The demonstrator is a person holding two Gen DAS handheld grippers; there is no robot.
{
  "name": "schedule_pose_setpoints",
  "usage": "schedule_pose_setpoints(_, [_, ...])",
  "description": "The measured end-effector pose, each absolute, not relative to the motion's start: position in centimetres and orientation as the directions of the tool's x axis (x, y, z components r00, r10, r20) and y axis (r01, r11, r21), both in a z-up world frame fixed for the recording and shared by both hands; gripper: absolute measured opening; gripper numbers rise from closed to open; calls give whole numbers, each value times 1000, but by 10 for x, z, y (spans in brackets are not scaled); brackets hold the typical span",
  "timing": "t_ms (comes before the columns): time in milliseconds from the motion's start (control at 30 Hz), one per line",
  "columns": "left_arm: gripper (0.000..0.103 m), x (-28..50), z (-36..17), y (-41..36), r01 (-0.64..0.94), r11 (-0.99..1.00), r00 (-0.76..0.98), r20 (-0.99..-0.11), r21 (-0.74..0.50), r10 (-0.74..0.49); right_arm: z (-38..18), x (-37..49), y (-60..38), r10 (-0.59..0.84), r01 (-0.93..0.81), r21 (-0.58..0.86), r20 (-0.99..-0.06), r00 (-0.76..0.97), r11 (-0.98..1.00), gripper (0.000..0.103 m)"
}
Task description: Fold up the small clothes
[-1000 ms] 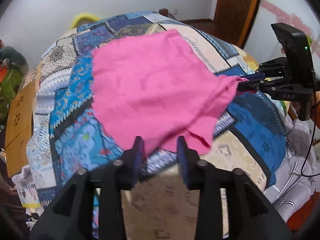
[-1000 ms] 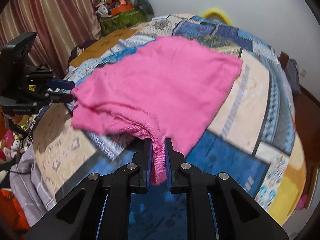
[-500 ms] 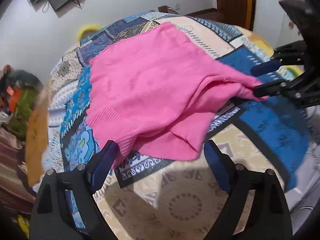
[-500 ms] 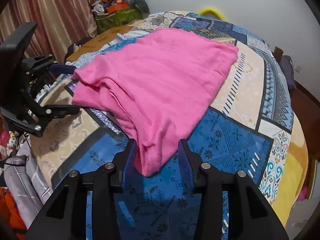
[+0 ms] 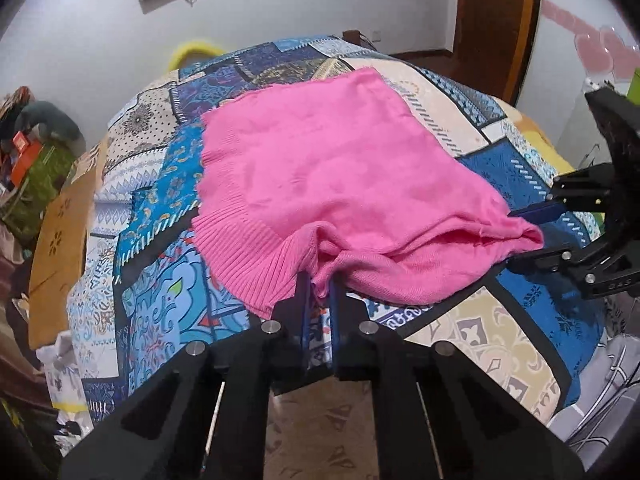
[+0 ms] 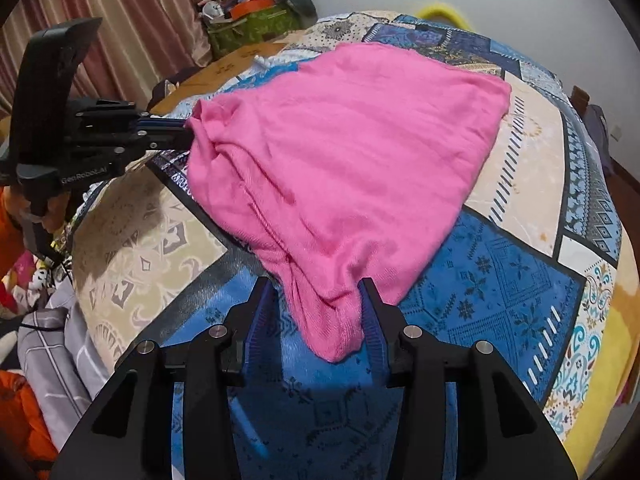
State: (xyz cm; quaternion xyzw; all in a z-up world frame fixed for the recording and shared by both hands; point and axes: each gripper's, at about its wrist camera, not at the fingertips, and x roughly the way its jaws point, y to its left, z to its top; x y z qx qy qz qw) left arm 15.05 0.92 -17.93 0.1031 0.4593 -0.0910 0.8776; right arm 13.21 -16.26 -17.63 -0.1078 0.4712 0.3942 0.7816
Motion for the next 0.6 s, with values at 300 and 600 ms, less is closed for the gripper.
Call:
schedule_pose_setpoints(300, [3, 142, -152, 26, 228, 971, 604, -793, 69, -86, -154, 143, -166, 526, -734, 176, -804, 278, 656, 11])
schedule_pose_setpoints(600, [2, 191, -110, 27, 212, 973, 662, -746, 95, -72, -101, 192, -169, 559, -717, 144, -735, 384, 682, 10])
